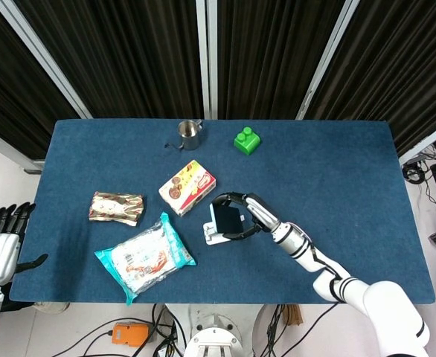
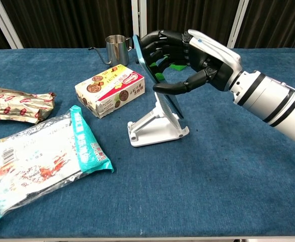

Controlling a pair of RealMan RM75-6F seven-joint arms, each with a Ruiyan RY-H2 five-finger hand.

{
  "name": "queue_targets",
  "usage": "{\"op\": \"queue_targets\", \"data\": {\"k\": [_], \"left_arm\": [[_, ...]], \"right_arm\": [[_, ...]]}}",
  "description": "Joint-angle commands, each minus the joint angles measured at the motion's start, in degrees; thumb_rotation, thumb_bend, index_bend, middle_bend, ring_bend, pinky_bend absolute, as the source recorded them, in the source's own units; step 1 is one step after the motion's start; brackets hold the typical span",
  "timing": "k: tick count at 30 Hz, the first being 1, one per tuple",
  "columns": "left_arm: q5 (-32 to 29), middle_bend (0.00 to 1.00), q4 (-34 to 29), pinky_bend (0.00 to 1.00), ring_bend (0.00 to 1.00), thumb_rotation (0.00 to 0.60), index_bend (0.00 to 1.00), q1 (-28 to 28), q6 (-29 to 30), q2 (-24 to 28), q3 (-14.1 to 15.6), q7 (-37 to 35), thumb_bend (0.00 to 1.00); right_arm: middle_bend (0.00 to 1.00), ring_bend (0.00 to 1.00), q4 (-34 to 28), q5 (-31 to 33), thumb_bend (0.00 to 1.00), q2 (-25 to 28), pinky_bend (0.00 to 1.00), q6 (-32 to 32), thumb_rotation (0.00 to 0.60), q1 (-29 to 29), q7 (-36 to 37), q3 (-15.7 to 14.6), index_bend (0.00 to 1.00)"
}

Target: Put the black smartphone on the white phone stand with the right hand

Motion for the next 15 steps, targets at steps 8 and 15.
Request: {"op": "queue_targets", "data": {"k": [8,15], "left_arm": [[0.1,0.06,-1.0,0.0,0.0,0.6,0.06,-0.2,-0.2,0.4,0.0,0.7,0.02],[0.0,0.06,-1.0,0.0,0.0,0.6,0.06,-0.1,-0.2,0.3,0.0,0.7,0.02]], "right_arm": [[0.4,0.38,4.1,1.6,0.48,-3.0,0.53,-0.4,0.6,-0.4,3.1,-1.2,0.51],[0.4,0.37,6.8,2.2,0.48,-4.5,0.53,-0.8,0.6,-0.9,4.5,-2.0,0.49]]}}
